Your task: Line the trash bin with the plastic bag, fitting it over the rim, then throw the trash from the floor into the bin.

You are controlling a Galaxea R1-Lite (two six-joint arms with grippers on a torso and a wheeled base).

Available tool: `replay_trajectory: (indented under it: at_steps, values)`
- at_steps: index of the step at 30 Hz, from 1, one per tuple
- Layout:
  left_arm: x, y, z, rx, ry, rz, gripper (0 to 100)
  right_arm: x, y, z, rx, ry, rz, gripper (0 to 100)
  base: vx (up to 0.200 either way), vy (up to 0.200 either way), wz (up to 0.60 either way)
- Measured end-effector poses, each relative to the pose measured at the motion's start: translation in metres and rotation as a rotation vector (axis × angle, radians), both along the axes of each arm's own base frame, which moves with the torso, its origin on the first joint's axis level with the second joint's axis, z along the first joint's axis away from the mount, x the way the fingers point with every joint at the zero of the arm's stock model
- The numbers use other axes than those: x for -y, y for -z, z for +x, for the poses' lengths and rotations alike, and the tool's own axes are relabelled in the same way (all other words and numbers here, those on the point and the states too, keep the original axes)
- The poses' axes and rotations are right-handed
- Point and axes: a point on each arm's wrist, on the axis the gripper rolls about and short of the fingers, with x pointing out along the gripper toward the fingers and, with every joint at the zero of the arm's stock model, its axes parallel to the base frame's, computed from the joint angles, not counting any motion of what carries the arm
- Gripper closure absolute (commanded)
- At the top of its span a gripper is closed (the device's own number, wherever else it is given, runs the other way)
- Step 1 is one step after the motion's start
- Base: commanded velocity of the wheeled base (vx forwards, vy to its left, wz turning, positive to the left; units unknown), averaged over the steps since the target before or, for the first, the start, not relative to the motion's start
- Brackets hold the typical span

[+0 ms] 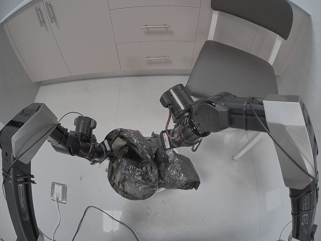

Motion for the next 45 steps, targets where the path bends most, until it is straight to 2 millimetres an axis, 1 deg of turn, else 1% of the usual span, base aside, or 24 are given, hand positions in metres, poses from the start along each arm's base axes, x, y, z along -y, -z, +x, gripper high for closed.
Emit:
replay_trajectory:
  at_steps: [4,10,13,18,37,45]
  values:
    - [0.0,0.001,-0.001,0.007,0.0,0.0,100,0.014,0.0,0.01,-0.008,0.034,-0.009,0,0.0,0.0,0.0]
    - [0.0,0.002,-0.002,0.007,0.0,0.0,100,0.023,-0.004,0.009,-0.051,0.028,-0.007,0,0.0,0.0,0.0]
    - [0.0,0.002,-0.002,0.007,0.0,0.0,100,0.023,-0.006,0.004,-0.084,0.005,-0.007,0,0.0,0.0,0.0]
    - [0.0,0.003,-0.002,0.006,-0.003,0.001,100,0.025,-0.007,0.004,-0.089,0.005,-0.01,0,0.0,0.0,0.0]
    - [0.0,0.003,-0.001,0.007,-0.003,0.001,100,0.016,0.022,0.008,-0.129,-0.015,-0.052,0,0.0,0.0,0.0]
    - [0.0,0.002,-0.001,0.008,-0.003,0.001,100,0.013,0.038,0.011,-0.15,-0.014,-0.074,0,0.0,0.0,0.0]
